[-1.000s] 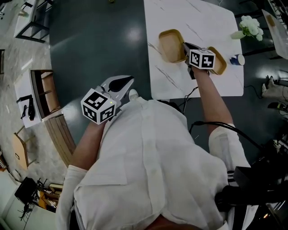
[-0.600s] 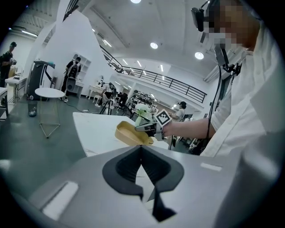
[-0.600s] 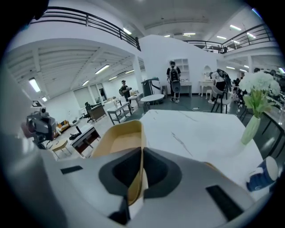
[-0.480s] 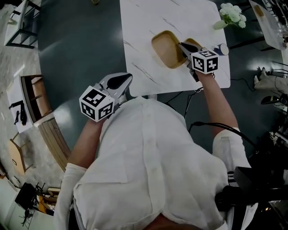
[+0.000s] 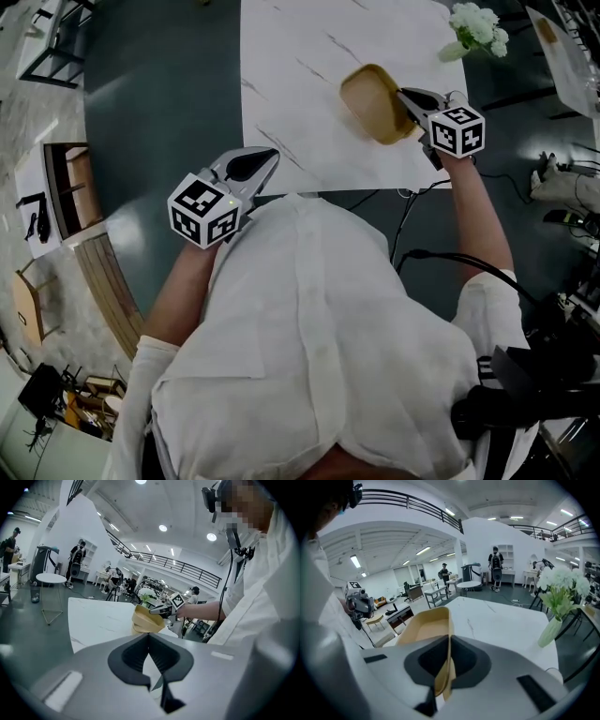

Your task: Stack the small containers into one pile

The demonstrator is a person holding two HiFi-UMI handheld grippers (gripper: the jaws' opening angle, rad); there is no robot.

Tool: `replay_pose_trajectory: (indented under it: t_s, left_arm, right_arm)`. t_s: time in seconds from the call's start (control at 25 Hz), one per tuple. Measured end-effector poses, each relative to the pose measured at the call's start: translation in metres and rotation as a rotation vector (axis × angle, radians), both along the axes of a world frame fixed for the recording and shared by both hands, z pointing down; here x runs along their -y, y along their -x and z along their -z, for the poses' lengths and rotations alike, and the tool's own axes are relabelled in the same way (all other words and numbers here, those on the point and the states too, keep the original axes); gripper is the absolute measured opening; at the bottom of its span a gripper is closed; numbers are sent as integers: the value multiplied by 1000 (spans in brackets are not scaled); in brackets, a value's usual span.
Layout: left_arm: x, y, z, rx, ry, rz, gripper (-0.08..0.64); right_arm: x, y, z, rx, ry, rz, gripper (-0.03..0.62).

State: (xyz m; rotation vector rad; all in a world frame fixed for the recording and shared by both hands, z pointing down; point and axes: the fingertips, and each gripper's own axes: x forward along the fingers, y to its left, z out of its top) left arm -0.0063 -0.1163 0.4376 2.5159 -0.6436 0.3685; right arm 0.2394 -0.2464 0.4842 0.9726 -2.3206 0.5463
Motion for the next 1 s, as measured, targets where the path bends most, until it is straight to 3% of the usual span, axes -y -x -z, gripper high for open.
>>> replay_pose_trajectory:
  t_s: [0.44,1.0]
  left_arm:
    - [-12,-42,-7,-6,4,85,7]
    - [-18,-50,-8,32,11,145,6]
  right_arm:
    - [15,-63,-29,-44,30,82,14]
    - [21,-63,-78,-108,84,129,14]
